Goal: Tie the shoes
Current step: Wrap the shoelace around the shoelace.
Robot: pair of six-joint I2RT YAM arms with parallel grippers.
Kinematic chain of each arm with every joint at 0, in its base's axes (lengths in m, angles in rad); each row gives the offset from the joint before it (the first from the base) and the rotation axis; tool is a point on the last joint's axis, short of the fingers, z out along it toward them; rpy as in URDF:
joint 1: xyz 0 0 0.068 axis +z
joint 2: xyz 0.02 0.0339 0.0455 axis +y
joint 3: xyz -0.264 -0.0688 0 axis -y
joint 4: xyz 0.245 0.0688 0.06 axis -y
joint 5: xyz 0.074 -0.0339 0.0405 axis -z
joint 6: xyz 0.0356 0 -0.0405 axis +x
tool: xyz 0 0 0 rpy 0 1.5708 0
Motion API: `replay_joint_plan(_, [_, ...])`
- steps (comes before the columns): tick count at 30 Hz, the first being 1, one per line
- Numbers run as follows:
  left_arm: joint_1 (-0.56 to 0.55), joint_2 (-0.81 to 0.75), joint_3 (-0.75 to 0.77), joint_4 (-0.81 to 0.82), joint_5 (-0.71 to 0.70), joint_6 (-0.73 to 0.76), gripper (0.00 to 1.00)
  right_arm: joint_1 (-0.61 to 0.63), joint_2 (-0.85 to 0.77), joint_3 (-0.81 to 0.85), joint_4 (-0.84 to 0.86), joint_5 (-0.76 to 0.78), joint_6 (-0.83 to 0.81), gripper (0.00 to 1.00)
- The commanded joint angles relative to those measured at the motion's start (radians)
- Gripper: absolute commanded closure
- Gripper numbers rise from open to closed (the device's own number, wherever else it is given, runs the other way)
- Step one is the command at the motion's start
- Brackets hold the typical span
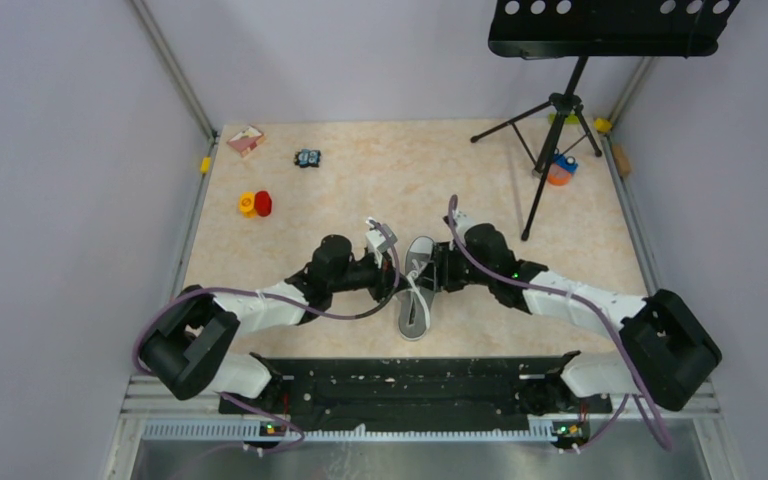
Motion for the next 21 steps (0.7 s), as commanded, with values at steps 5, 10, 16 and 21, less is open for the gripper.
replay_joint_plan(5, [0.005,-0.009,0.024,0.028,0.023,-0.002,1.00,0.010,-0.136,-0.055,0.085,0.098,0.062,0.54])
replay_joint_plan(10, [0.005,-0.010,0.024,0.031,0.027,-0.008,1.00,0.010,-0.088,-0.039,0.114,0.068,0.069,0.54])
replay_joint_plan(16, [0.004,-0.006,0.022,0.032,0.031,-0.011,1.00,0.010,-0.079,-0.020,0.123,0.090,0.087,0.54])
replay_joint_plan(21, [0.005,-0.004,0.024,0.036,0.031,-0.013,1.00,0.010,-0.109,-0.051,0.105,0.086,0.086,0.55])
